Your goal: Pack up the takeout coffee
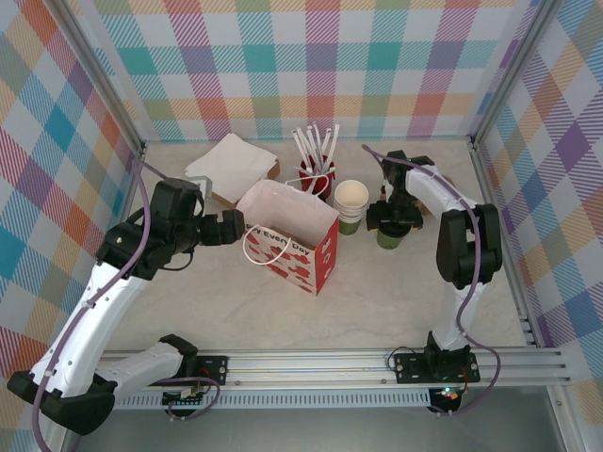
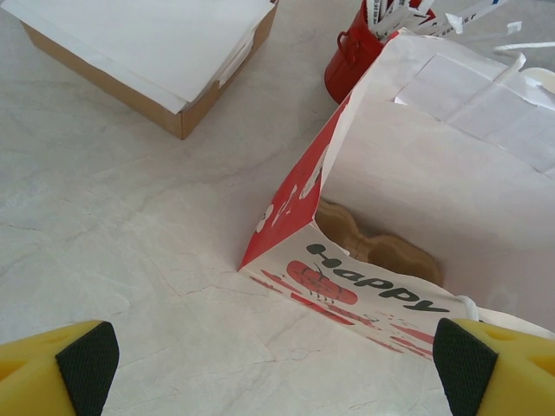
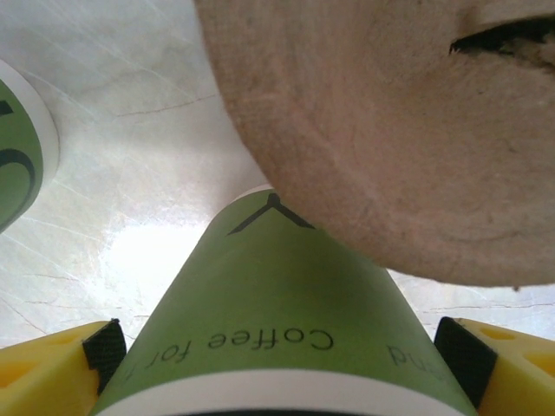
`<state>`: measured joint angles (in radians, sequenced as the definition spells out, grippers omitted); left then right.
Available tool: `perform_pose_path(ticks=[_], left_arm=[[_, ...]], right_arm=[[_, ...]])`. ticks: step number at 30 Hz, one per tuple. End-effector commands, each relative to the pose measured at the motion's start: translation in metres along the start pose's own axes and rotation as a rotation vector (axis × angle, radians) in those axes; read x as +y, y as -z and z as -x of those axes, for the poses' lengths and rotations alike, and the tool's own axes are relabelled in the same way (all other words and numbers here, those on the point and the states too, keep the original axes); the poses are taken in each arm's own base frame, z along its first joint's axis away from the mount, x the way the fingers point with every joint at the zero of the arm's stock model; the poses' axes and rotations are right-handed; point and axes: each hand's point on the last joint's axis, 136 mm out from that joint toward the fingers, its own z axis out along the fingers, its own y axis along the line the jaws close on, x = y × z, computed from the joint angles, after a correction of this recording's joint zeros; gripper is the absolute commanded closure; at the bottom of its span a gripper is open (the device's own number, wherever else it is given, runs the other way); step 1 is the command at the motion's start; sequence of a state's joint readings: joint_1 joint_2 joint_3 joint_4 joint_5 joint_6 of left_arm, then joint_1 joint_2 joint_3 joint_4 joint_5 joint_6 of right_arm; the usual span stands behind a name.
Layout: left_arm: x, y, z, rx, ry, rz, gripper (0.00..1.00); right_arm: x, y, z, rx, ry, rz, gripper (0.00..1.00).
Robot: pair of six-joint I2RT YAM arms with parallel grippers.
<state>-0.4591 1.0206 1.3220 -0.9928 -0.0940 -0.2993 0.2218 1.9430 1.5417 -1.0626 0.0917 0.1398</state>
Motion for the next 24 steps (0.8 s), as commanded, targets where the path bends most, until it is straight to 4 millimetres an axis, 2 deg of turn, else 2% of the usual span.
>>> perform_pose_path(ticks=[1,8,14,18,24], left_arm=[[0.001,-0.004,-0.002,0.012,0.021,-0.001,0.04],[-0.002,-0.006,-0.002,0.012,0.027,-0.020,0.04],[-0.010,-0.010,0.000,0.013,0.053,-0.057,0.05],[-0.013,-0.015,0.006,0.000,0.081,-0.062,0.05],[-0.021,-0.027,0.021,-0.018,0.116,-0.074,0.05]], right_arm=[[0.000,0.005,-0.002,0.023,0.006,0.013,0.12],[-0.005,0.023,-0.015,0.010,0.011,-0.002,0.18],[-0.008,0.049,-0.042,-0.004,0.023,0.008,0.22],[-0.004,0.078,-0.066,-0.041,0.034,0.050,0.24],[0.010,0.135,-0.098,-0.119,0.076,0.112,0.27]])
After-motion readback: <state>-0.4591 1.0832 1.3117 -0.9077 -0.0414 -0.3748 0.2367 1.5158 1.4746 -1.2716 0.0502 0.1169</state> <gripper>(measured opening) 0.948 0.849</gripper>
